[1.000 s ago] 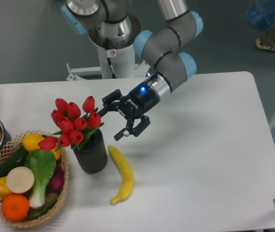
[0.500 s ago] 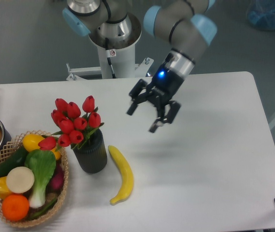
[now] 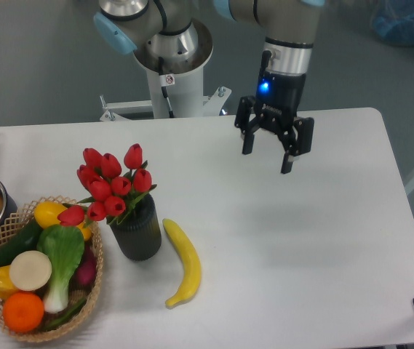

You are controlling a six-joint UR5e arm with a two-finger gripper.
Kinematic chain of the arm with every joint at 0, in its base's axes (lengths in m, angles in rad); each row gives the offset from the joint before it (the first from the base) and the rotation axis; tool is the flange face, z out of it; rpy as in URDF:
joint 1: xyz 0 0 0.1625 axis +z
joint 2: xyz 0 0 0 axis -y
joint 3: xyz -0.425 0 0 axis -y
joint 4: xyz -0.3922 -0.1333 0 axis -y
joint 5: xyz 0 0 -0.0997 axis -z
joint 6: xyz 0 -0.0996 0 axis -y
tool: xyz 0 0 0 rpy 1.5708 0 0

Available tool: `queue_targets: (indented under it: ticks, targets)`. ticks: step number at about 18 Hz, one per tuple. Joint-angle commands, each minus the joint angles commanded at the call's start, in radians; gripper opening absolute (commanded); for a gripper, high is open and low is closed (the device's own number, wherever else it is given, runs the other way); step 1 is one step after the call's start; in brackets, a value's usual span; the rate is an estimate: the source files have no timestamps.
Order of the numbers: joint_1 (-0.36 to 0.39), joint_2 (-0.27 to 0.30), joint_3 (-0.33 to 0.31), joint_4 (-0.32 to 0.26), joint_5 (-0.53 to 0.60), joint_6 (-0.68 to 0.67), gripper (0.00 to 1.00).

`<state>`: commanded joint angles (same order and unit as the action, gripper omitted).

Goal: Insert the flowers into the vase

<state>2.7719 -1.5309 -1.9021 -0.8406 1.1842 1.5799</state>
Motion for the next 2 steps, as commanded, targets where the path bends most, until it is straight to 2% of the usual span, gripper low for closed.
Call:
queue_targets:
  ticks: [2]
  targets:
    - [0.002,0.0,-0.005,0.0,0.003,0.011,1.0]
